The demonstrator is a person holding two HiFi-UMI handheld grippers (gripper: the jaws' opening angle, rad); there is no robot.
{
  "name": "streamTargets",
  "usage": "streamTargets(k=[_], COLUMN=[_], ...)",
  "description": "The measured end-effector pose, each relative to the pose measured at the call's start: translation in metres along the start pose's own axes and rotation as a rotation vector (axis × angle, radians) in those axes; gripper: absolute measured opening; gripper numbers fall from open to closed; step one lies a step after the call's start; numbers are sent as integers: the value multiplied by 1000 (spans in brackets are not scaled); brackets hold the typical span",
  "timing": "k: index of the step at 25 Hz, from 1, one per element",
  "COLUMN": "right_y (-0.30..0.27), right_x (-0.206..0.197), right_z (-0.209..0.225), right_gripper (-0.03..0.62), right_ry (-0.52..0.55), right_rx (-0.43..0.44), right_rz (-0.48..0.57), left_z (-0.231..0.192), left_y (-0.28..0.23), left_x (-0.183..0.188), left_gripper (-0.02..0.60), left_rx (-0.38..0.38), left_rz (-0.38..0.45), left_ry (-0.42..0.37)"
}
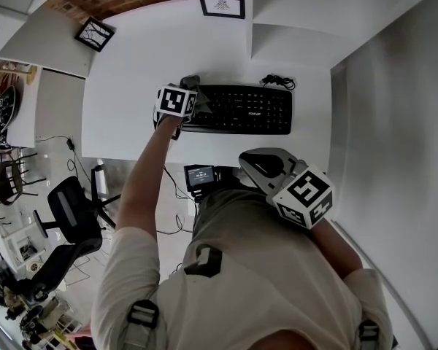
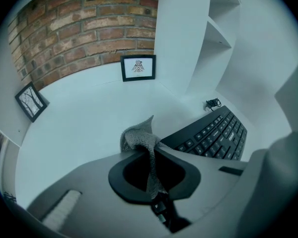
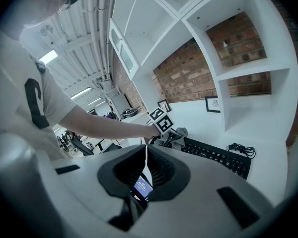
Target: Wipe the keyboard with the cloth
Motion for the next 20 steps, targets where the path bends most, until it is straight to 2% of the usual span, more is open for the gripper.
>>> streamTargets(k=[15,20], right_y=[32,44], right_x=[-1,-1], right_z=[15,16], right_gripper=[6,6], right_ry=[-26,-36], right_rx=[-18,-10], right_rz=[26,39], left_z=[68,85], left_y=[-26,-32], left_x=[21,26], left_gripper=[9,9], left_rx=[-63,-62], left_rz=[8,3], left_ry=[-12,-7])
Point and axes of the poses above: the fingertips, and each gripper's own axes: y backward along the fingers, z to its right, x out of its top, the point moved 1 cm from there along y, backward along the fingers, and after that the axes turned 13 degrees about z, right-handed, at the moved point
